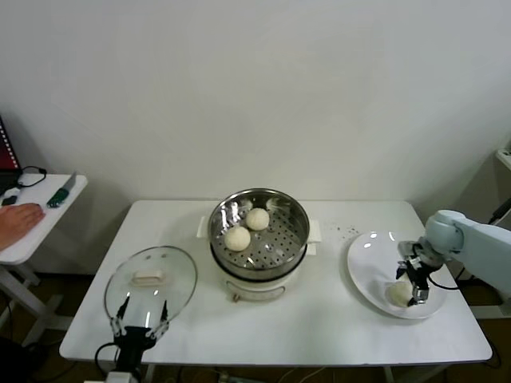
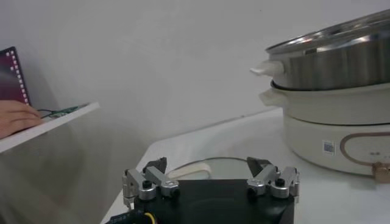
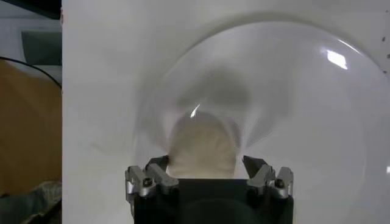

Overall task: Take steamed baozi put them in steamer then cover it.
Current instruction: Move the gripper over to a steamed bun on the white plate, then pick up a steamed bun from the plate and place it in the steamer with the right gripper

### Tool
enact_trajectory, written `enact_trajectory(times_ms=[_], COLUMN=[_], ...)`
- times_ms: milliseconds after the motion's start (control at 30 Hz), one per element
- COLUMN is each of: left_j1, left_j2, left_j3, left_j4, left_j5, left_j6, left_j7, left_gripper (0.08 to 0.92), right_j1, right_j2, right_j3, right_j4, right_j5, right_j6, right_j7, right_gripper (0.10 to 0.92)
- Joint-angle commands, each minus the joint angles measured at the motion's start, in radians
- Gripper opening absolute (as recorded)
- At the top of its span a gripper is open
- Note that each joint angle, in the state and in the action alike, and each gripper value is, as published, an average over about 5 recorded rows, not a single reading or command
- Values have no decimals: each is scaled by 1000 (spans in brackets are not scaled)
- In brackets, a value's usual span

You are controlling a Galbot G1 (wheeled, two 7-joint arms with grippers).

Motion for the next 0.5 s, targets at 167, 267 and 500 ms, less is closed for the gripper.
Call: enact_trajectory(times_ms=[167, 267, 500], left_j1=[-3, -2, 1], left_j2=[0, 1, 1], left_j3=[0, -1, 3], left_j4=[0, 0, 0], left_j5=[2, 2, 2], left_j6=[2, 2, 1], left_j7=[0, 0, 0], left_gripper=[823, 823, 823], right_j1=[-18, -10, 47], right_j2=[15, 12, 15], right_j3=[4, -3, -21], right_j4=[-22, -24, -20], right_j5=[-11, -12, -3], right_j6=[9, 14, 39], right_j7=[-14, -18, -25], right_gripper=[701, 685, 665])
